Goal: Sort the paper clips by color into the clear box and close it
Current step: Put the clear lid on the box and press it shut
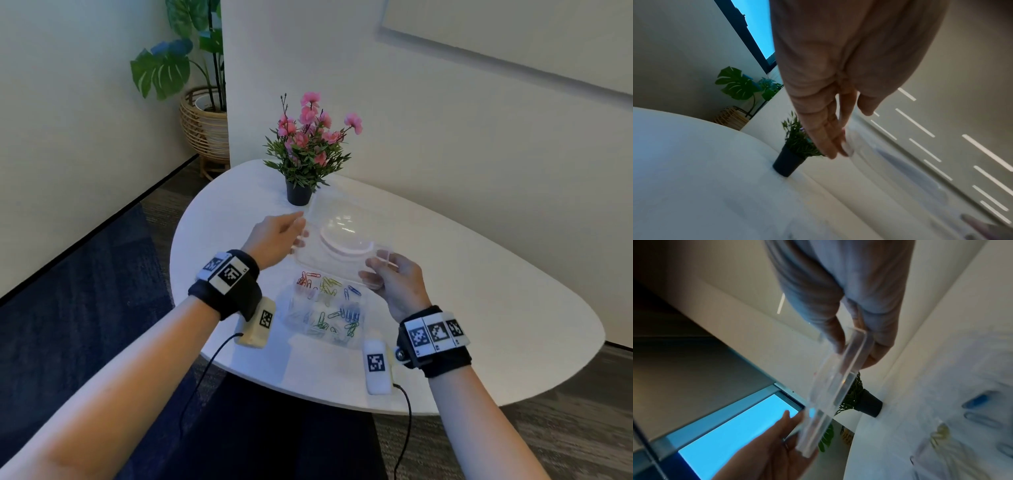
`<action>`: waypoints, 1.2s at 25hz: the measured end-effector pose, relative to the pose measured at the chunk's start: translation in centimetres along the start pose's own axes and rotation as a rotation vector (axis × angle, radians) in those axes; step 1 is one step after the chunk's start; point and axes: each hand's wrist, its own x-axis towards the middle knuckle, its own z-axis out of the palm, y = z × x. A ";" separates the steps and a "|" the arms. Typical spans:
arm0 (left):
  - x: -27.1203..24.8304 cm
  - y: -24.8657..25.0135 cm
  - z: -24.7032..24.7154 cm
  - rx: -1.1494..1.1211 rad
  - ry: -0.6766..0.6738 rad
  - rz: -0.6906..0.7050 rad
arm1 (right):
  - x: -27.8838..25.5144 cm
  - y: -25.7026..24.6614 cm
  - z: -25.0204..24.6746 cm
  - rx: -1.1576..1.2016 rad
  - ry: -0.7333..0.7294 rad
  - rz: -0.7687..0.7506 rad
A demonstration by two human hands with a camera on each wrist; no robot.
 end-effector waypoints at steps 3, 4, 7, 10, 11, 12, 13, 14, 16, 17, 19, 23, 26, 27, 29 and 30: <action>-0.4 -4.0 -0.2 0.328 -0.020 -0.179 | -0.4 2.3 -1.2 0.008 0.044 0.158; -0.8 -5.3 -0.1 0.379 -0.037 -0.228 | -0.8 3.1 -1.4 -0.006 0.052 0.194; -1.5 -7.5 0.9 0.362 -0.070 -0.294 | -1.5 4.9 -1.6 -0.147 0.042 0.207; -1.6 -8.0 1.9 0.276 -0.050 -0.301 | -1.7 5.7 -1.2 -0.241 0.042 0.180; -1.7 -8.0 2.1 0.267 -0.047 -0.310 | -1.6 5.8 -1.0 -0.299 0.044 0.158; -1.8 -8.0 2.3 0.274 -0.047 -0.313 | -1.4 5.9 -1.0 -0.396 0.042 0.121; -1.8 -8.0 2.4 0.297 -0.049 -0.313 | -1.1 6.1 -1.1 -0.568 0.020 0.080; -1.9 -8.0 2.5 0.322 -0.053 -0.307 | -1.0 6.1 -1.2 -0.747 -0.004 0.035; -2.1 -7.7 2.7 0.349 -0.068 -0.301 | -1.1 6.0 -1.4 -0.977 -0.018 -0.026; -2.2 -7.7 2.7 0.357 -0.071 -0.298 | -1.3 5.8 -1.4 -1.010 -0.030 -0.035; -2.3 -7.5 2.7 0.392 -0.075 -0.289 | -1.1 5.7 -1.4 -1.045 -0.042 -0.011; -2.7 -6.9 2.6 0.477 -0.075 -0.285 | -0.9 6.1 -1.8 -1.007 -0.057 0.048; -2.8 -6.8 2.4 0.498 -0.121 -0.286 | -0.8 6.1 -2.0 -0.910 -0.032 0.056; -2.9 -6.7 2.4 0.501 -0.127 -0.275 | -0.9 6.0 -2.0 -0.902 -0.031 0.053; -3.1 -6.6 2.5 0.509 -0.085 -0.239 | -0.9 5.8 -2.0 -0.873 -0.026 0.051; -3.1 -6.6 2.6 0.505 -0.057 -0.242 | -0.7 6.0 -2.1 -0.837 -0.022 0.059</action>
